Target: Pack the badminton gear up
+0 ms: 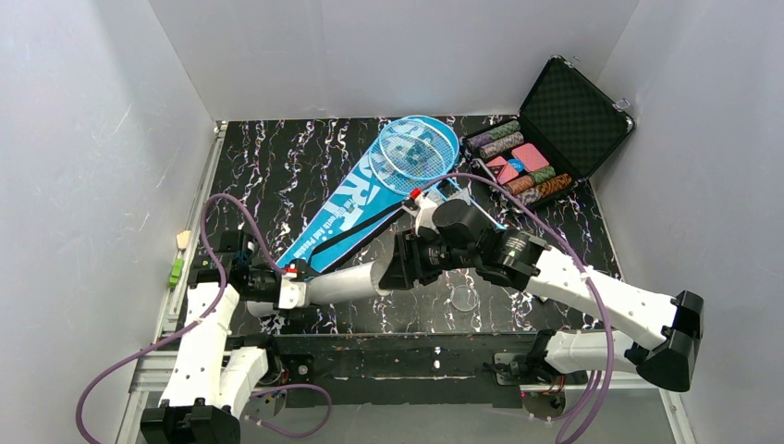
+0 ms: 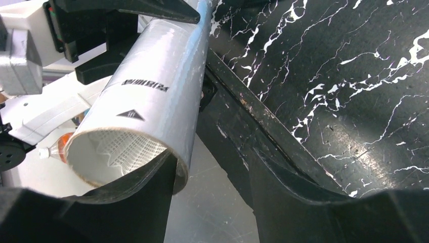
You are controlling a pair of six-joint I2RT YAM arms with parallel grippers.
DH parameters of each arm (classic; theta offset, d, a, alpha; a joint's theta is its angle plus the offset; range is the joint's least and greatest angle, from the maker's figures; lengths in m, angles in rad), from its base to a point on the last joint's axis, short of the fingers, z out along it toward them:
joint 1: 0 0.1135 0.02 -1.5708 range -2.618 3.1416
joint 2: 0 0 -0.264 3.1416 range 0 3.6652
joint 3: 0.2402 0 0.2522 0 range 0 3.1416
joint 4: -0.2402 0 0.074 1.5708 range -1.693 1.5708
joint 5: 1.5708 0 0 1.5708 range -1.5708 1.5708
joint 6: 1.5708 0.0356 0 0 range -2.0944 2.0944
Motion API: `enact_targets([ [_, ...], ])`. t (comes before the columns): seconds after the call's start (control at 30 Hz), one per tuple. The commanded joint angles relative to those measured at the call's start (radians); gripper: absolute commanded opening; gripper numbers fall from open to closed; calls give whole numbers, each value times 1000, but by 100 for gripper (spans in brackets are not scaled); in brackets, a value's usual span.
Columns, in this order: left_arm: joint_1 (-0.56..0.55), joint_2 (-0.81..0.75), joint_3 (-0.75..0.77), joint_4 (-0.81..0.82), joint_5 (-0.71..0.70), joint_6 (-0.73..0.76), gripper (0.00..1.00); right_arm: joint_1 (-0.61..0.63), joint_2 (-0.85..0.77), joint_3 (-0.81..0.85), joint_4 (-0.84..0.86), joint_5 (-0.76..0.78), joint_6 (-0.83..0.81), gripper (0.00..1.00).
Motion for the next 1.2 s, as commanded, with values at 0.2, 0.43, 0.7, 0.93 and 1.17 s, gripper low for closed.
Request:
enact_targets([
  [0.2,0,-4,58,7,116,-39,6,73,94,-10,111,161,17,62],
  [0.43,0,6,17,32,88,-45,6,44,45,79,54,207,-8,73],
  [0.7,-1,8,-27,82,67,-89,6,-328,-114,84,-16,37,-53,82],
  [0.93,0,-6,-22,71,64,-91,6,-536,118,144,-46,146,-159,83],
  [1.17,-1,-33,-42,62,54,-76,6,-589,514,369,-63,196,-130,83],
])
